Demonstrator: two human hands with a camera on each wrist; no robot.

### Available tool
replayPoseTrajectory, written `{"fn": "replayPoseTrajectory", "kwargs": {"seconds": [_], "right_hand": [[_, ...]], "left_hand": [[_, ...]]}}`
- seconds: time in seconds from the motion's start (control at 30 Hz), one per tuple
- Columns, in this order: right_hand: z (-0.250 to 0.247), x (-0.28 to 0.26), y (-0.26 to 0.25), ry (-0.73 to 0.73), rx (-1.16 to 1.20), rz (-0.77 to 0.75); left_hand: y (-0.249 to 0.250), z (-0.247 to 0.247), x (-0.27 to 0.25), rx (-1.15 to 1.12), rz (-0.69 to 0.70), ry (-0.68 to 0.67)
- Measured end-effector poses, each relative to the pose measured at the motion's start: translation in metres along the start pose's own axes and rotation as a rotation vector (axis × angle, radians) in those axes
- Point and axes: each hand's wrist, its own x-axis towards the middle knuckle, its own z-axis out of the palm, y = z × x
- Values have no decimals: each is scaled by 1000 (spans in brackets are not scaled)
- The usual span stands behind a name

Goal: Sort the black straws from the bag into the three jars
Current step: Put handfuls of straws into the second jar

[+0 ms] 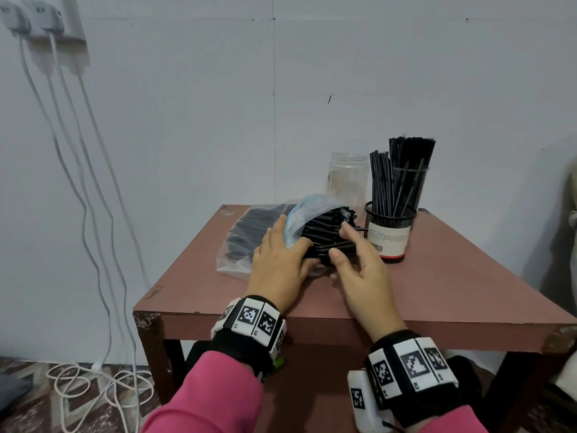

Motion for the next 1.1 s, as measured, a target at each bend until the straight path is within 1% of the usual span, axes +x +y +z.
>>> {"fn": "replayPoseTrajectory", "kwargs": {"seconds": [0.1,0.17,0.2,0.27,0.33,0.4,0.47,0.57,0.63,0.7,0.73,0.8,0.83,0.9,0.93,1.0,1.07,1.1], "right_hand": [[-1,-1,2,49,2,24],[-2,0,0,107,68,88],[-2,1,0,114,122,138],[-1,4,-3,63,228,226],[1,8,-7,9,297,279],[4,11,-9,18,361,322],[7,12,-10,72,410,331],[14,10,-8,146,422,344],[19,9,-7,119,406,349],[24,9,-4,72,315,332],[26,9,-4,73,269,327],[26,8,-1,136,232,327],[25,8,0,196,231,338],[21,9,-2,325,286,355],[19,9,-4,345,333,349],[20,8,-10,276,381,317],[22,7,-13,185,364,302],[23,7,-13,185,351,312]], "left_hand": [[1,-1,-1,6,-13,-7],[2,-2,-1,0,-10,-1],[2,-3,-1,-2,-11,2],[3,-4,-1,-2,-18,-5],[3,-4,-1,10,-29,-23],[3,-4,-1,14,-30,-28],[3,-4,-1,16,-33,-26],[4,-4,0,28,-45,-32],[4,-3,0,23,-27,-23],[2,-2,0,9,-7,-8],[2,-1,0,12,-2,-2],[2,0,-1,33,-7,5],[2,0,-1,41,-16,8],[3,0,-1,49,-25,19],[3,0,-1,53,-22,20],[2,1,0,57,-11,14],[1,1,0,60,1,7],[1,2,0,61,3,6]]}}
